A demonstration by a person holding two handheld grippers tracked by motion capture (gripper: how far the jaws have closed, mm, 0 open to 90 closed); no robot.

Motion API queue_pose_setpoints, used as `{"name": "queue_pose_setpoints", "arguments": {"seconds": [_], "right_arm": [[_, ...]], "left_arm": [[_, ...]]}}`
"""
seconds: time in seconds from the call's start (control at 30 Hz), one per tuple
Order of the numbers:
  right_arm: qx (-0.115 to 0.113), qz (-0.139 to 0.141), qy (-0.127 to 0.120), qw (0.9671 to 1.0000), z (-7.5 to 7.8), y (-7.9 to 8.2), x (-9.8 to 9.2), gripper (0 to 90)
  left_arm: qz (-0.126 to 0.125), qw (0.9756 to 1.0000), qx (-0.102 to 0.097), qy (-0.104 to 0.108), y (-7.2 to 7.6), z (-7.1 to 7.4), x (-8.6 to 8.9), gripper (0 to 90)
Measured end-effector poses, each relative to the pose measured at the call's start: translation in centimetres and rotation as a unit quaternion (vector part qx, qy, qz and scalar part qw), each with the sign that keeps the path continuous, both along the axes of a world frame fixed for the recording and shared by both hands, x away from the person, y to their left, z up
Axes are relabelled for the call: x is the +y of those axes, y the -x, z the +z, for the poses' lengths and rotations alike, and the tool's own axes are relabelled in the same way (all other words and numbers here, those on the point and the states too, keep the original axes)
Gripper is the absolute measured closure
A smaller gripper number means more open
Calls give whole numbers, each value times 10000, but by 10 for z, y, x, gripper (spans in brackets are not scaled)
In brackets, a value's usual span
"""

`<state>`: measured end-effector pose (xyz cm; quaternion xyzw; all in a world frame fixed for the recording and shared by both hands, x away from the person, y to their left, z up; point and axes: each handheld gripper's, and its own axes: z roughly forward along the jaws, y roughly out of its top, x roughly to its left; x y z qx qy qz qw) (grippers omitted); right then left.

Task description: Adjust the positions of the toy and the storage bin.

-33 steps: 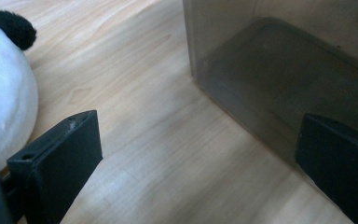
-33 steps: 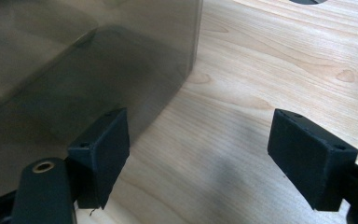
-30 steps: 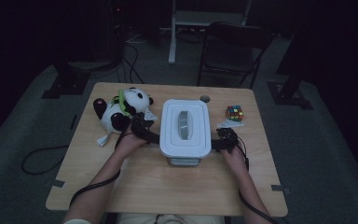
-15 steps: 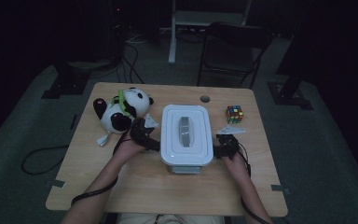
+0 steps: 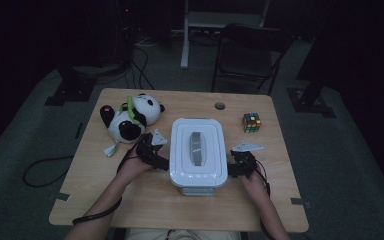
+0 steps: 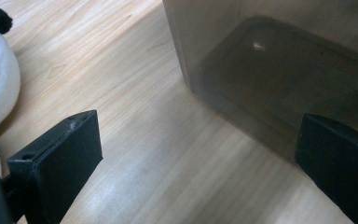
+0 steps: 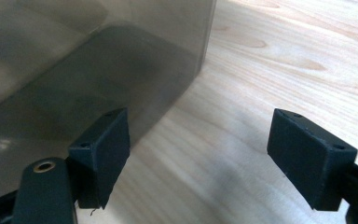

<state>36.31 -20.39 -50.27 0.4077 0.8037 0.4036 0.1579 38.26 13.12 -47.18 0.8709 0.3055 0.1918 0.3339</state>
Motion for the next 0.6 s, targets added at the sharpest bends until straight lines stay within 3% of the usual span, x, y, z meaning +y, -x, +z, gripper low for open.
{"name": "queue_pose_setpoints", "arguments": {"seconds": [0.6], "right_arm": [[28, 71, 38, 10000, 1, 30, -5, 205]], "left_arm": [[-207, 9998, -11, -11, 21, 1, -3, 13]]}}
